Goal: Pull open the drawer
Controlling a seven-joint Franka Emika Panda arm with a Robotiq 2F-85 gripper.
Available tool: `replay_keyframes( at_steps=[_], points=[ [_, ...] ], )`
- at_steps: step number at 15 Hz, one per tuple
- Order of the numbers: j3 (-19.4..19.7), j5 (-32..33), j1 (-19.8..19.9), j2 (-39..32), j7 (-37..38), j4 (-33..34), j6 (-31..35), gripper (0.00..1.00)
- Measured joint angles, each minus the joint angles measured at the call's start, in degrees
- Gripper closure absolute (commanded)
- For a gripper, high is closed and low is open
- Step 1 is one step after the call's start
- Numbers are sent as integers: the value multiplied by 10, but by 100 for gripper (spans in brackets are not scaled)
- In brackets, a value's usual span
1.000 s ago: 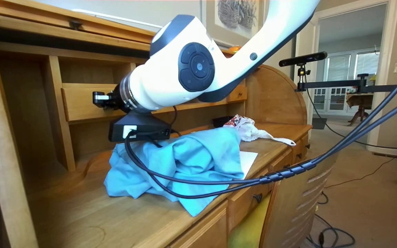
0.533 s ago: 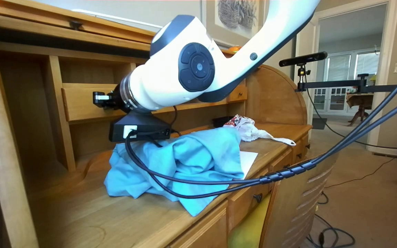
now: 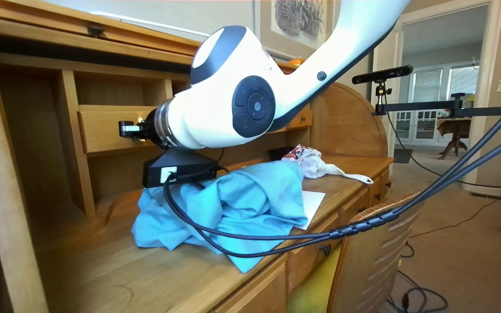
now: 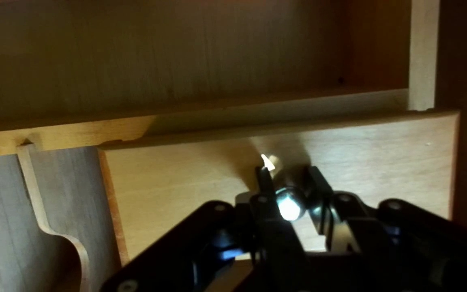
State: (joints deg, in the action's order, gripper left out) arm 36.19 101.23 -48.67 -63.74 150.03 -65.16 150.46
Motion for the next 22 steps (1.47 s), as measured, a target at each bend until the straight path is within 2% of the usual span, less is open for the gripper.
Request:
replay_keyframes(
  at_steps=[18,22],
  points=[
    [8,8,-7,3,-8,-9,7,94],
    [16,27,-8,12,34,-17,38,94]
  ],
)
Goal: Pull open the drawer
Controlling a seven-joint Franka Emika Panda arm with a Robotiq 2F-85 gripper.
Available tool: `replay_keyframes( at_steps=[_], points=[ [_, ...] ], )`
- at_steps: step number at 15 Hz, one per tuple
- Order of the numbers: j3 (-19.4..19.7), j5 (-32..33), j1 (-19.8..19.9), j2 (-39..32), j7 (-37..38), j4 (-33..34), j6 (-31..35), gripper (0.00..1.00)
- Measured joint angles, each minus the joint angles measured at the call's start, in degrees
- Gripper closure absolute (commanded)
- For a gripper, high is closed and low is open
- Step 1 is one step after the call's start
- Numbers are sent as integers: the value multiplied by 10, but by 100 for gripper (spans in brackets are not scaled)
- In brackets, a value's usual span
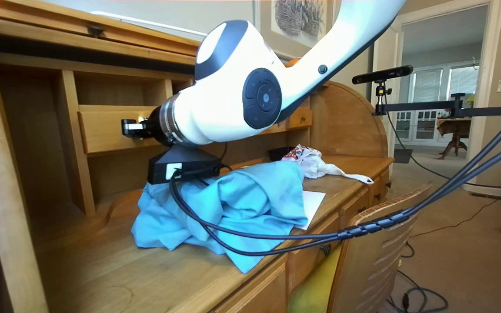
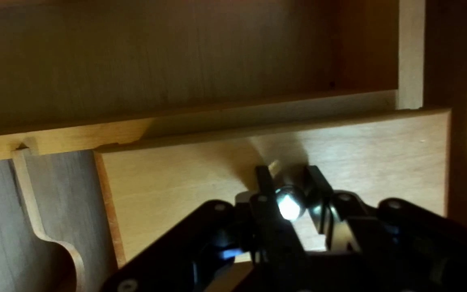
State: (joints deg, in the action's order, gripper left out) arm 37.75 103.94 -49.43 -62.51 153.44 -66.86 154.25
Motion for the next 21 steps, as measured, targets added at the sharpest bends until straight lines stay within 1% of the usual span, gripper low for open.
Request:
replay_keyframes(
  at_steps=[7,21],
  points=[
    [9,32,-10,4,20,-13,3,94],
    [14,46,-17,6,20,-22,1,94]
  ],
)
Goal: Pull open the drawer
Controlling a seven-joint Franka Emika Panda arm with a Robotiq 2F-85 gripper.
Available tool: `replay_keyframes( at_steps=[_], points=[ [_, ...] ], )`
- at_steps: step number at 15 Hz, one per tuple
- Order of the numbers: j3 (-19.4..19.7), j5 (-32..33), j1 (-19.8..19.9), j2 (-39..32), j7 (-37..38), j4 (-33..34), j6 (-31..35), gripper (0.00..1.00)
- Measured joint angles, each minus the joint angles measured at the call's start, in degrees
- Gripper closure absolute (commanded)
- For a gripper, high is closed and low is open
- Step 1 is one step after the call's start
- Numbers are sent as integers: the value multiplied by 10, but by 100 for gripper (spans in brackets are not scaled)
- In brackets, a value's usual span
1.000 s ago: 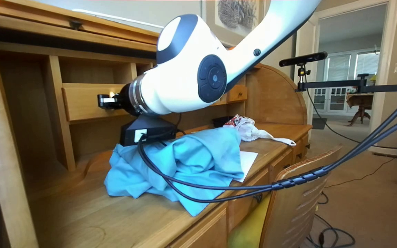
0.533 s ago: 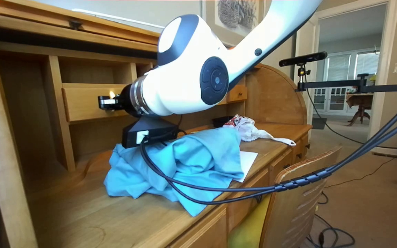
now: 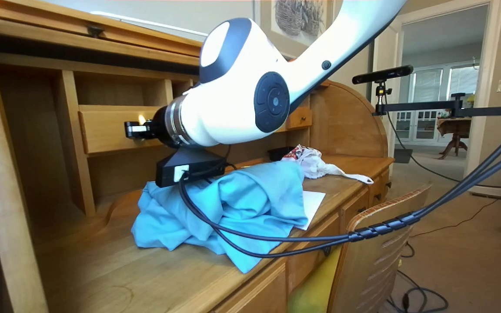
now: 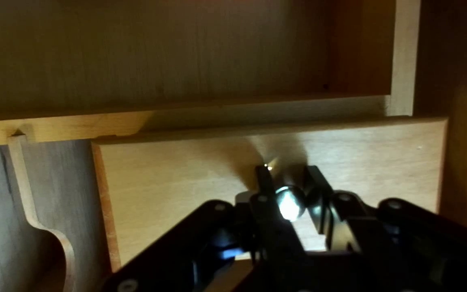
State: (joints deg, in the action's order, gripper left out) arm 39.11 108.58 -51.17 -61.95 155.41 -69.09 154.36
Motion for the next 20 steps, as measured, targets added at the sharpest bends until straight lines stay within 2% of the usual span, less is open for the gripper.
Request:
replay_keyframes(
  at_steps=[6,13,20],
  points=[
    [4,13,-8,-6,-7,-5,-23,94],
    [7,53,-9,-5,-6,-10,-21,94],
    [9,65,-9,-2,-6,-12,-11,94]
  ],
)
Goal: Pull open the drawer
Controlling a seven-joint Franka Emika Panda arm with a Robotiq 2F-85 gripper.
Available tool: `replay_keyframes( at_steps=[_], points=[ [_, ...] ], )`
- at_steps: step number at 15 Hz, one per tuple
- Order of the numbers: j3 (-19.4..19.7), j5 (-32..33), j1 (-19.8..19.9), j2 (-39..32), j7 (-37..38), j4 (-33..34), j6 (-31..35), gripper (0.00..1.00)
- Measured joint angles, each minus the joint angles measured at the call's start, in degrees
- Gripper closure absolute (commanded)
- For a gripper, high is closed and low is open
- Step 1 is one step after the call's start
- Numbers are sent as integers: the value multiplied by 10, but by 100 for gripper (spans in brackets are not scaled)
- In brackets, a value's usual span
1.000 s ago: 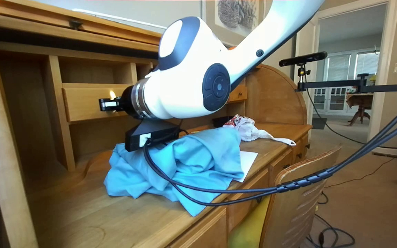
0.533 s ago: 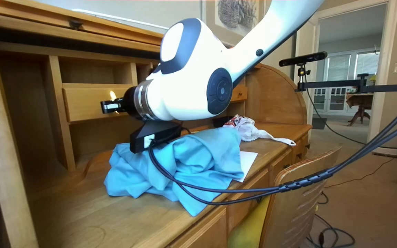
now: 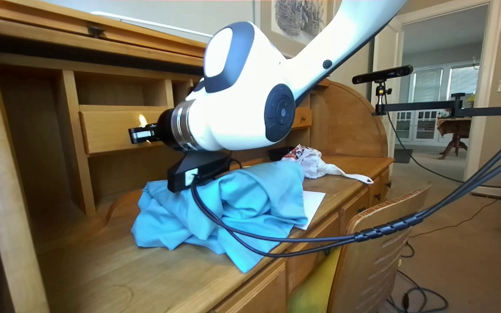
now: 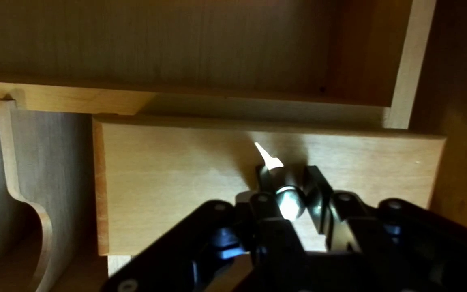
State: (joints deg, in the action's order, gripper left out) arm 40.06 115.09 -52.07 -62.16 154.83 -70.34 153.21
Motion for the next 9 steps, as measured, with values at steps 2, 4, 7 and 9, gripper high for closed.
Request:
replay_keyframes(
  at_steps=[2,4,7,9],
  points=[
    [2,0,0,1,0,0,7,94],
    [4,1,0,3,0,0,17,94],
    [7,1,0,7,0,-2,31,94],
    [8,1,1,10,0,-2,39,94]
  ],
)
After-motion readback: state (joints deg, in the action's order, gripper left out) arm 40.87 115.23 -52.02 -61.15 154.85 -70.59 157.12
